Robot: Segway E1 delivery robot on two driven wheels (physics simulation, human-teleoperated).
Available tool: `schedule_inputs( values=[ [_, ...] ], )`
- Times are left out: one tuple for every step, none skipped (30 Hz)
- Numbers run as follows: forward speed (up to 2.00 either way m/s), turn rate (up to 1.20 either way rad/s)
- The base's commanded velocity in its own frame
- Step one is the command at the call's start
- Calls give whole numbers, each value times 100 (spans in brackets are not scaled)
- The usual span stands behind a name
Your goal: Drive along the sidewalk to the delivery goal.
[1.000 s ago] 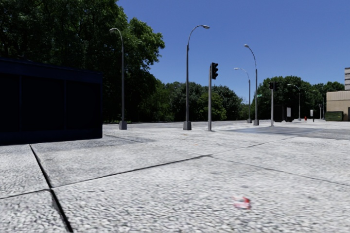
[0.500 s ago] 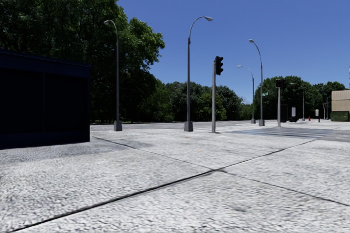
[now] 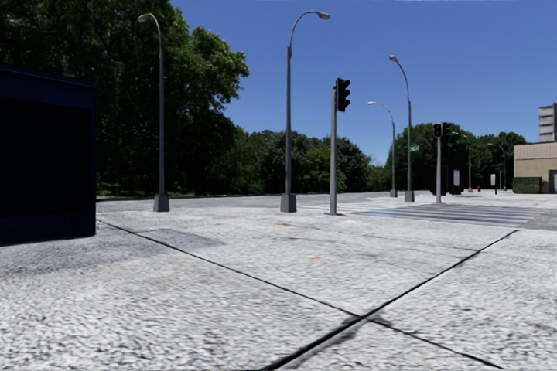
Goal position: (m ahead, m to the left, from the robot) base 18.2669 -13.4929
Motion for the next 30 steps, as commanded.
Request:
schedule_inputs(
  values=[
    [200, -29],
    [200, -29],
    [200, -29],
    [200, -29],
    [200, -29],
    [200, -29],
    [200, -29],
    [200, -29],
    [200, -29],
    [200, -29],
    [200, -29],
    [200, -29],
    [200, -29],
    [200, -29],
    [200, -29],
    [200, -29],
    [200, -29],
    [200, -29],
    [200, -29],
    [200, -29],
    [200, -41],
    [200, -41],
    [200, -41],
    [200, -41],
    [200, -41],
    [200, -41],
    [200, -41],
    [200, -41],
    [200, -41],
    [200, -41]
  ],
)
